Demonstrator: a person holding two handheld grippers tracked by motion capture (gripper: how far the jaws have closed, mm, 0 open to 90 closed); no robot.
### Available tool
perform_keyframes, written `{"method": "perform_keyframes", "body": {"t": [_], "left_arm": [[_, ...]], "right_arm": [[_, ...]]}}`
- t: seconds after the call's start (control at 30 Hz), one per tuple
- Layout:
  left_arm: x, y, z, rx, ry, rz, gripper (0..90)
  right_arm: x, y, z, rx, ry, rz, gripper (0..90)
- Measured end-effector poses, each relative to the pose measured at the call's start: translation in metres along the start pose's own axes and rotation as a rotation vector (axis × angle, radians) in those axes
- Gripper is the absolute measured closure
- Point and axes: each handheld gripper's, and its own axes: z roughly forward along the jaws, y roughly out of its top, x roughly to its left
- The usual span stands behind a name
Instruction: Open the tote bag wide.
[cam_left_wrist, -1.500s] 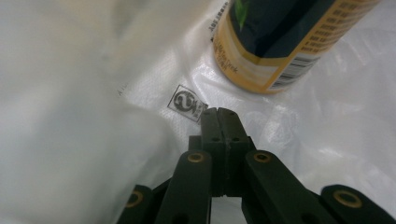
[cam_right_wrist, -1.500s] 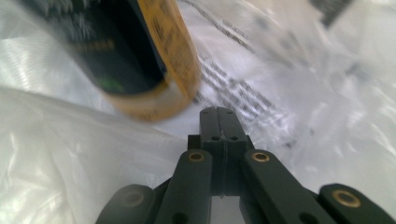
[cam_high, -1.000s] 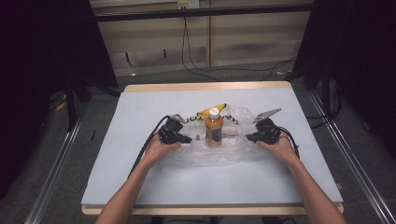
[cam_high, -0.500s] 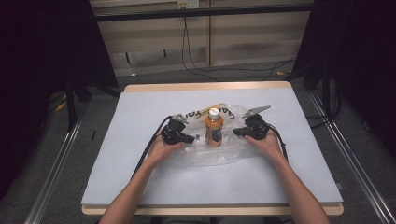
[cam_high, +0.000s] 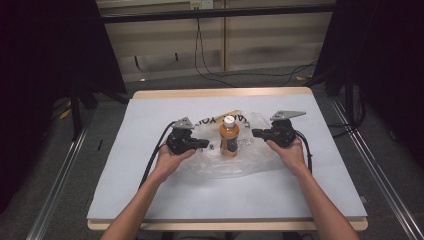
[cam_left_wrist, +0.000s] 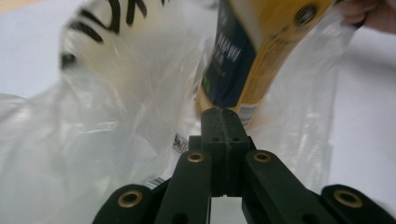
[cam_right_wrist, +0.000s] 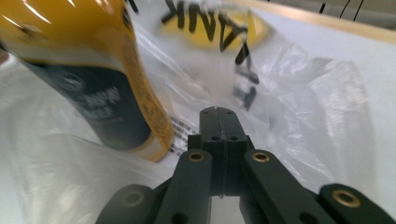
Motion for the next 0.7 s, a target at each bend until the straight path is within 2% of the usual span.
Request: {"method": "perform_keyframes", "body": {"t": [0.13,0.2,0.23,0.27,0.3,0.33,0.37,0.4,0.43,0.5,0.57,0.63,0.7], "left_arm": [[-0.005,-0.004,-0.014,-0.057,-0.020,-0.003,90.0],[-0.009,-0.009,-0.021,-0.075,-0.011,0.010,89.0],[-0.011,-0.011,-0.023,-0.086,-0.010,0.005,85.0],[-0.013,-0.013,-0.025,-0.102,-0.015,0.001,82.3],[-0.016,-0.016,-0.030,-0.107,-0.011,0.020,82.2],[-0.018,-0.018,-0.034,-0.118,-0.006,0.021,82.1],[-0.019,-0.020,-0.037,-0.124,-0.013,0.024,82.2],[-0.020,-0.021,-0.041,-0.129,-0.013,0.027,82.5],[-0.022,-0.022,-0.044,-0.130,-0.003,0.030,82.3],[-0.024,-0.024,-0.048,-0.144,0.005,0.031,73.4],[-0.028,-0.027,-0.053,-0.160,0.031,0.031,62.1],[-0.031,-0.029,-0.057,-0.154,0.037,0.026,55.0],[-0.034,-0.032,-0.062,-0.152,0.034,0.027,49.9]], "right_arm": [[0.003,-0.003,-0.017,-0.059,0.009,0.023,90.0],[0.003,-0.005,-0.026,-0.081,0.016,0.030,90.0],[0.005,-0.004,-0.032,-0.089,0.004,0.033,79.2],[0.006,-0.005,-0.035,-0.104,0.008,0.034,75.3],[0.008,-0.006,-0.039,-0.115,0.013,0.036,72.4],[0.011,-0.007,-0.043,-0.120,0.009,0.030,64.7],[0.014,-0.008,-0.046,-0.115,0.009,0.026,62.3],[0.017,-0.010,-0.049,-0.110,0.013,0.012,64.8],[0.020,-0.011,-0.051,-0.112,0.014,0.002,62.5],[0.026,-0.013,-0.055,-0.114,0.008,0.000,50.4],[0.031,-0.013,-0.059,-0.123,0.002,0.003,36.9],[0.035,-0.014,-0.064,-0.130,-0.005,-0.008,30.7],[0.040,-0.015,-0.071,-0.131,-0.030,-0.016,19.8]]}}
